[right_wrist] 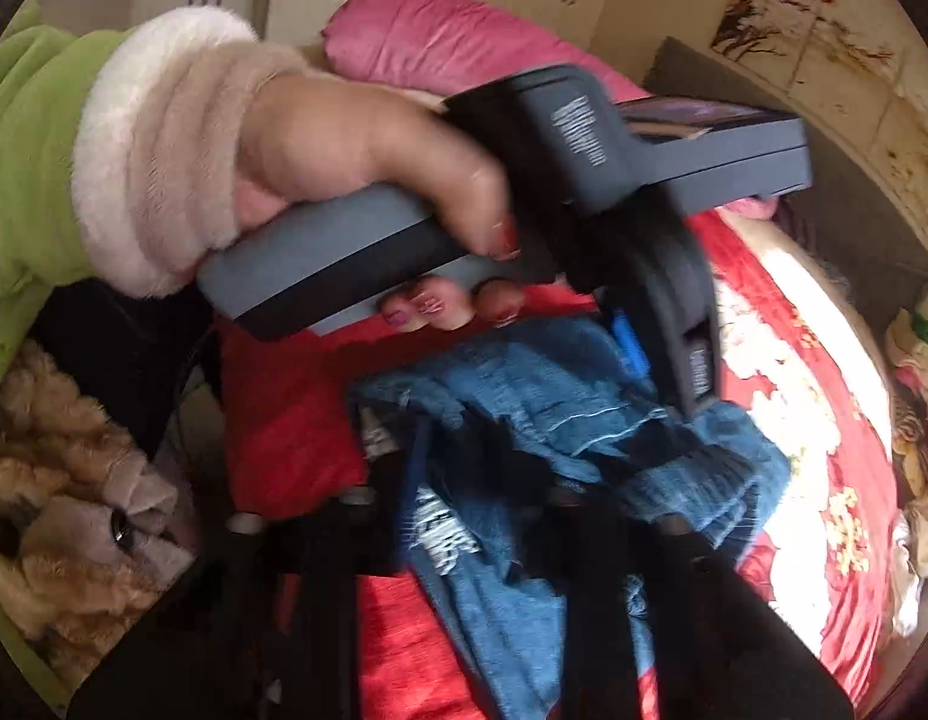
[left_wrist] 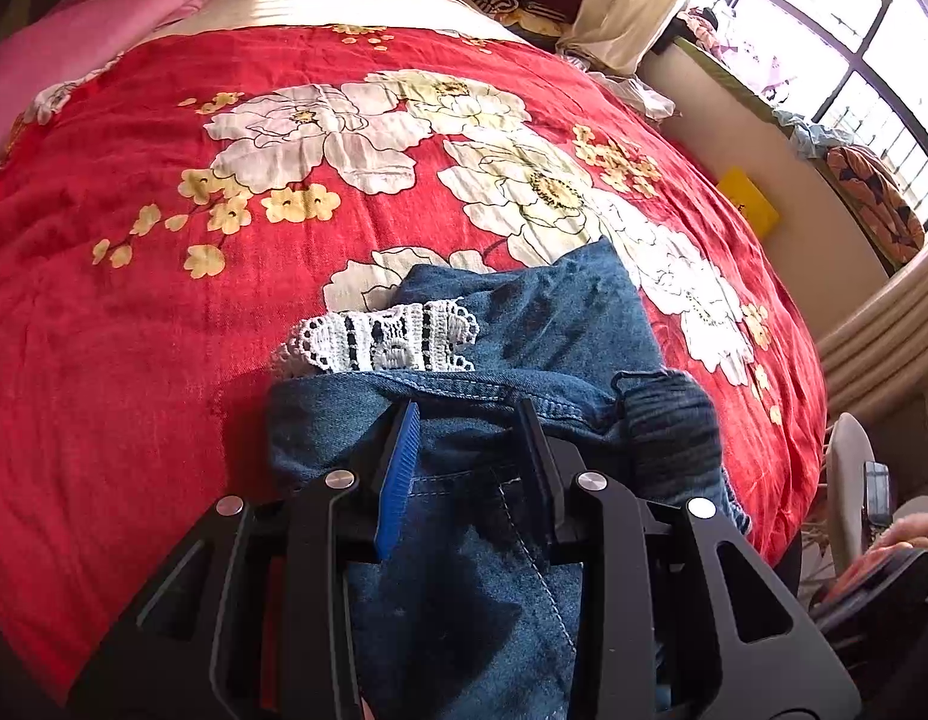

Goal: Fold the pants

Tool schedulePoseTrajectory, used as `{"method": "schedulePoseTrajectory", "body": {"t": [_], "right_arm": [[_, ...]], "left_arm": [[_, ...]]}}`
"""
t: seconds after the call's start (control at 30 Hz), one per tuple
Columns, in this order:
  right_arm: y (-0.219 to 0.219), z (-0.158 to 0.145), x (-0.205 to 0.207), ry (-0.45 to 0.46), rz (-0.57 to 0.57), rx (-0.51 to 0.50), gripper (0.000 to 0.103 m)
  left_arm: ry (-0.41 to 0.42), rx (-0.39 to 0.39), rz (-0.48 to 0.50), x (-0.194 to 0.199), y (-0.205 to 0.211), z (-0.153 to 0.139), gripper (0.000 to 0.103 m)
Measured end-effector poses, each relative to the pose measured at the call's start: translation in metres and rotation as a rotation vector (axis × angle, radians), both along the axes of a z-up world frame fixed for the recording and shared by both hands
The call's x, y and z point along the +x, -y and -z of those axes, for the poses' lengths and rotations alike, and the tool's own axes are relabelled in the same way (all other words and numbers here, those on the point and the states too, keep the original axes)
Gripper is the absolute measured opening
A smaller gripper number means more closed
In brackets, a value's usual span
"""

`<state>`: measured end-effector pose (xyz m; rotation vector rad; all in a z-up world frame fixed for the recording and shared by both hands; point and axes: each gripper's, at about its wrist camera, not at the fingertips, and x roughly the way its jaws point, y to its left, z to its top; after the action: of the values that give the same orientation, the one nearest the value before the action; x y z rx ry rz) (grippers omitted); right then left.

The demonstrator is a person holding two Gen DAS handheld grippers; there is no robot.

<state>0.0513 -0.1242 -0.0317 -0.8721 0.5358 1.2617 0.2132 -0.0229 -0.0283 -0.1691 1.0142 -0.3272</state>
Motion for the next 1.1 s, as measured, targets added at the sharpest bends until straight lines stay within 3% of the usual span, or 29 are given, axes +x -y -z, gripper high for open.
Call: {"method": "schedulePoseTrajectory", "body": {"t": [0.1,0.37,0.5,0.7,0.87,0.97,1.1], "right_arm": [[0.013,0.011,-0.001,-0.018,0.010,-0.025,0.005],[0.033,0.030,0.026,-0.231,0.160,0.127,0.006],[0.044,0.030,0.024,-0.268,0.200,0.163,0.008],[0.061,-0.009,0.008,-0.341,0.261,0.291,0.019],[0.059,-0.041,-0.001,-0.307,0.233,0.417,0.019],[0.038,-0.032,0.006,-0.264,0.285,0.340,0.019],[0.019,0.002,0.026,-0.391,0.401,0.210,0.019]], "left_arm": [[0.004,-0.007,0.002,0.000,0.000,0.000,0.025],[0.015,-0.028,-0.004,0.000,-0.002,0.002,0.025],[0.021,-0.036,-0.003,-0.001,-0.003,0.003,0.025],[0.037,-0.027,0.004,-0.004,0.000,0.001,0.031],[0.043,-0.020,0.015,-0.004,0.002,0.002,0.033],[0.043,-0.022,0.015,-0.004,0.002,0.002,0.034],[0.045,-0.022,0.018,-0.004,0.002,0.002,0.035]]}}
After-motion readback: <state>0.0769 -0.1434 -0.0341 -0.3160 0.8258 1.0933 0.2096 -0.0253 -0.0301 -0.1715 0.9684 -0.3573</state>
